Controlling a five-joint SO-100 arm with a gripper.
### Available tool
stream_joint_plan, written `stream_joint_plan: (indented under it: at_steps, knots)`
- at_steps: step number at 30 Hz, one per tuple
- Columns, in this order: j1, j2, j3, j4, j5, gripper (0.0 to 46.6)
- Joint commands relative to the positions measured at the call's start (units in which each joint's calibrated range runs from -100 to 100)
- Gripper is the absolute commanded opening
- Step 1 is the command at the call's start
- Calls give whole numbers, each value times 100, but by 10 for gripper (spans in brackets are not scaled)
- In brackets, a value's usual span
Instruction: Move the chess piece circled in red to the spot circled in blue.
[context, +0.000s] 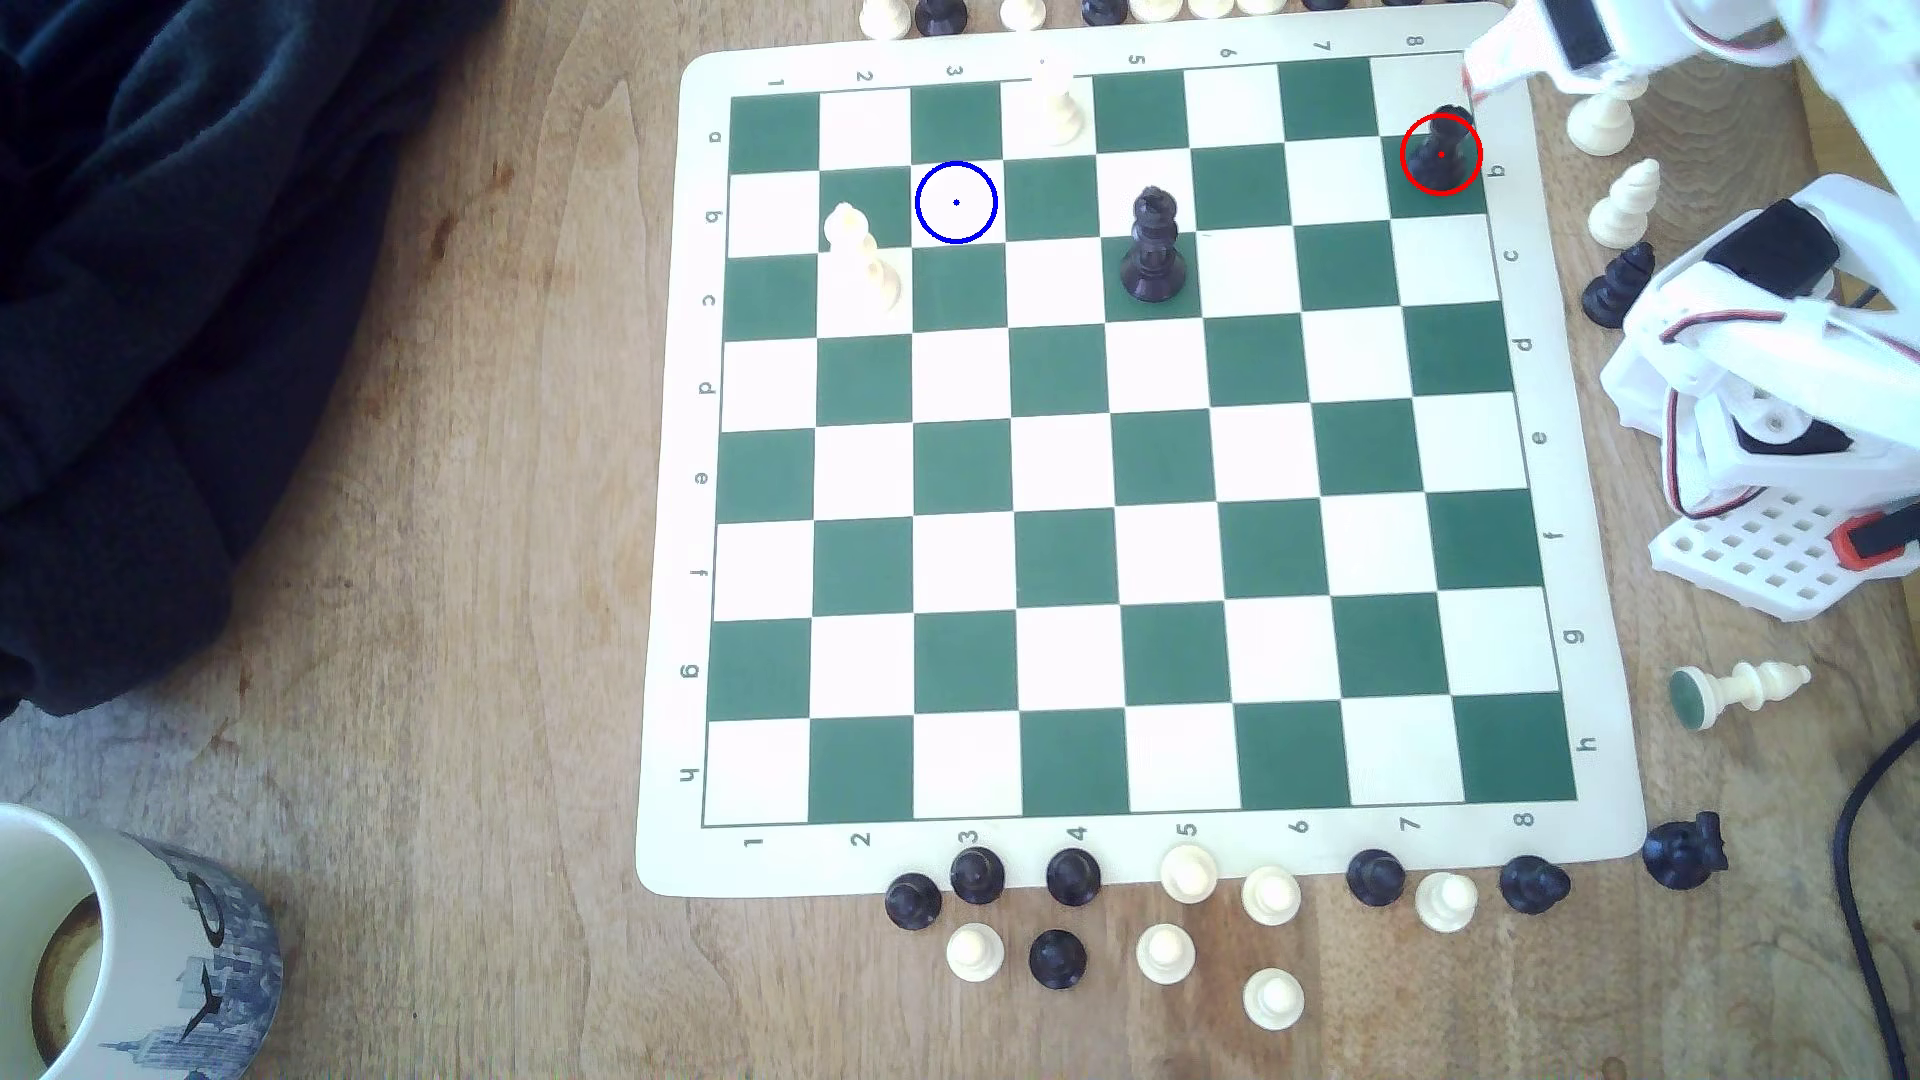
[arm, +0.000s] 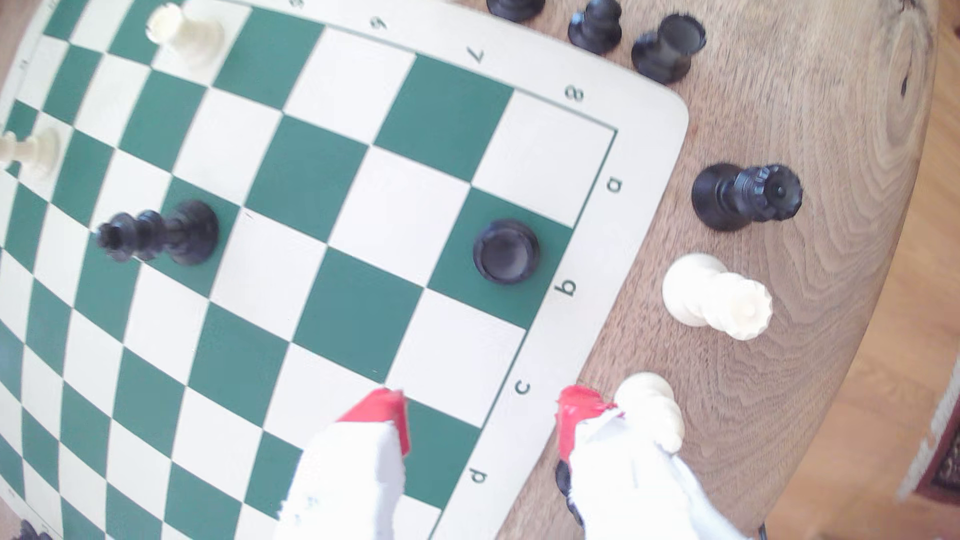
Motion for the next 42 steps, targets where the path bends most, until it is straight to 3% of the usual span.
stream_joint_plan:
  at_steps: [1,7,9,12,16,20,42]
  knots:
    - [65,416,-362,-74,63,160]
    - [190,1078,-145,-565,88,165]
    - [221,1316,0,-877,88,197]
    - [221,1579,64,-1114,98,205]
    - [151,1851,109,-1286,98,196]
    - [112,2046,281,-1507,73,157]
    - [65,2725,834,-2490,98,164]
